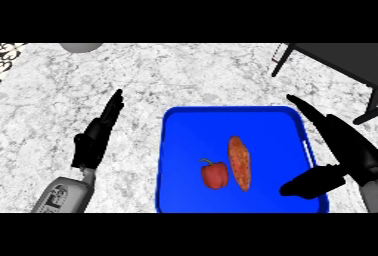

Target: Pick the sweet potato from the tray and place it in the tiered shelf

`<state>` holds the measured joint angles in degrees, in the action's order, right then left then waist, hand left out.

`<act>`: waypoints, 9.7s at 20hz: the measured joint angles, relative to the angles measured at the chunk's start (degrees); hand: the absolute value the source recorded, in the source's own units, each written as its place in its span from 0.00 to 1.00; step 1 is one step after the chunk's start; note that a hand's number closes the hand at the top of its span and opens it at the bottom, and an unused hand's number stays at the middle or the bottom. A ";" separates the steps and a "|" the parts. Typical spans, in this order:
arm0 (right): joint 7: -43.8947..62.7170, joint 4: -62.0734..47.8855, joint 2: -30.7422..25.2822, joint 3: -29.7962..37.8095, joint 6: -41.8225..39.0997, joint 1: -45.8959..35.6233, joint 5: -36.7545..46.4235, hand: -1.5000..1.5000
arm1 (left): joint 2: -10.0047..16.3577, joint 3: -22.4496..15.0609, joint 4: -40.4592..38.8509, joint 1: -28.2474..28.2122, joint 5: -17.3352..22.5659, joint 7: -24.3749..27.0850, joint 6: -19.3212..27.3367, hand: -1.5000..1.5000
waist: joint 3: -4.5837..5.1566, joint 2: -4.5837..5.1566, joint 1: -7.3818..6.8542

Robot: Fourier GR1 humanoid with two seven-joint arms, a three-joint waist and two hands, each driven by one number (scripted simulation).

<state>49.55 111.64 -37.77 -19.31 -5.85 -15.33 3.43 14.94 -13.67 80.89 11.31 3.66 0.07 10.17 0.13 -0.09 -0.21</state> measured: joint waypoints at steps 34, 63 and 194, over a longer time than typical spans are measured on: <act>10.67 -0.17 22.27 -6.05 -5.82 -1.98 22.53 0.00 | -4.10 6.57 1.29 -1.60 -4.96 -0.32 -5.95 0.50 | -0.11 0.06 0.15; 3.19 -11.60 31.15 -3.84 -10.72 3.97 36.18 0.00 | -8.53 9.46 1.34 -0.59 -9.78 -1.93 -8.07 0.50 | -0.13 0.07 0.20; 9.00 -79.21 7.98 45.74 49.59 -54.45 91.54 0.00 | -10.78 12.34 1.79 -0.78 -12.50 -1.95 -11.14 0.50 | -0.11 0.15 -0.30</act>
<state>58.55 32.43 -29.79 26.43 43.74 -69.78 94.97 4.17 -1.33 82.68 10.53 -8.84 -1.89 -0.97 0.01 0.05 -0.51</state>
